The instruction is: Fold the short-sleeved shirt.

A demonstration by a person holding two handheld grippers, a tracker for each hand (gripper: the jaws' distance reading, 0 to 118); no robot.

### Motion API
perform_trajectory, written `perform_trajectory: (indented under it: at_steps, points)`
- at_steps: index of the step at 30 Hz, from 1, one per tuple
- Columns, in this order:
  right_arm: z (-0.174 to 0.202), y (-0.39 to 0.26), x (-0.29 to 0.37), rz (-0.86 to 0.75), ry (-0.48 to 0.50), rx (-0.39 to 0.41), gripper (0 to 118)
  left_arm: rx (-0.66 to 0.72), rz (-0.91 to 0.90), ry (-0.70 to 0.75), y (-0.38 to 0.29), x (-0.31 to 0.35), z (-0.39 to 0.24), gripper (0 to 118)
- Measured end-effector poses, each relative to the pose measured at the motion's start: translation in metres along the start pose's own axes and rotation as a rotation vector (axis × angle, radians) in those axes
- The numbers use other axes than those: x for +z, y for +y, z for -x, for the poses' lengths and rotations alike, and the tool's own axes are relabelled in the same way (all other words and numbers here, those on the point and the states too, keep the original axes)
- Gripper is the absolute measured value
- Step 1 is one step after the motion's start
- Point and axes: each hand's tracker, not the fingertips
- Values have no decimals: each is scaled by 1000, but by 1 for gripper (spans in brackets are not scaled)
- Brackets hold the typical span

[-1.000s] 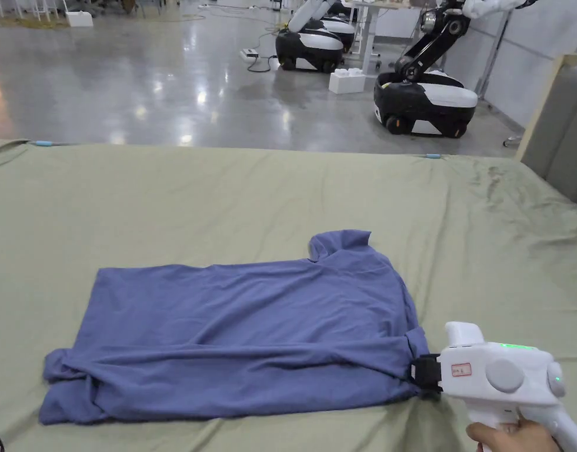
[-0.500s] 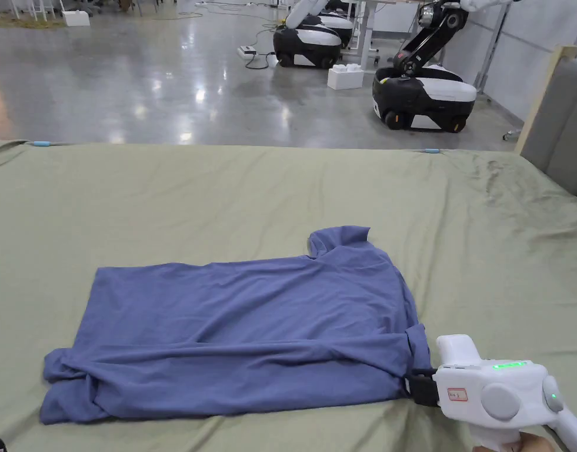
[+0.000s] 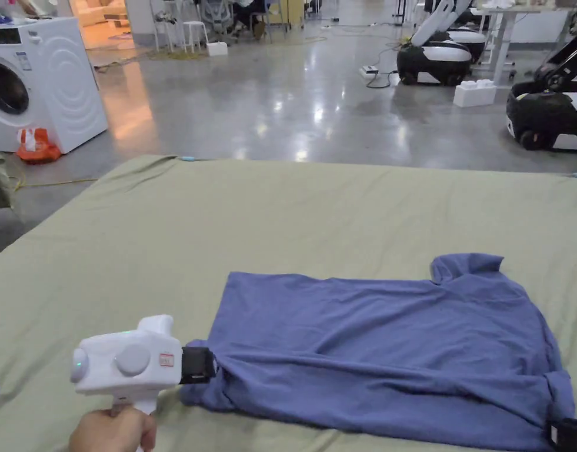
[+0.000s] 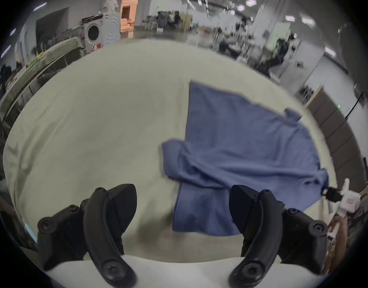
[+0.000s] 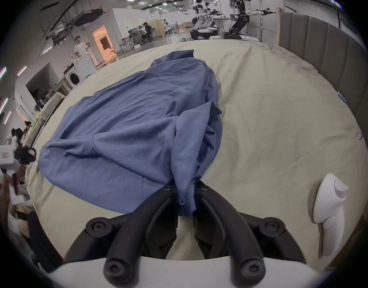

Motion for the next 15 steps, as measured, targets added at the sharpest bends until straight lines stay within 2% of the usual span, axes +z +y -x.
perform_trajectory:
  at_steps: [2,4,5,6,7,8,9,10,13,15]
  points:
    - [0,2,1,3,9,-23,15,11,57,-30,-10,-15,-7,103]
    - [3,1,3,5,7,-19,15,-32,26,44,-17,-19,-15,101]
    - [3,3,3,6,3,-12,15,-59,3,59,-19,-17,-20,93]
    - [5,4,3,8,-1,-5,15,-85,7,59,-21,-12,-25,66]
    - [7,4,4,9,-6,-1,15,-126,19,59,-20,-7,-29,27]
    - [9,4,5,10,-12,1,15,-189,5,80,-19,0,-34,6]
    - [8,6,5,10,-17,1,15,-267,-30,154,-19,4,-38,6]
    - [10,7,6,10,-19,1,15,-301,-38,123,-18,8,-39,6]
    - [11,7,13,-10,-24,-5,15,-206,-9,-19,-16,17,-34,6]
    - [10,9,25,-38,1,-54,15,-137,-34,-66,-13,32,-28,6]
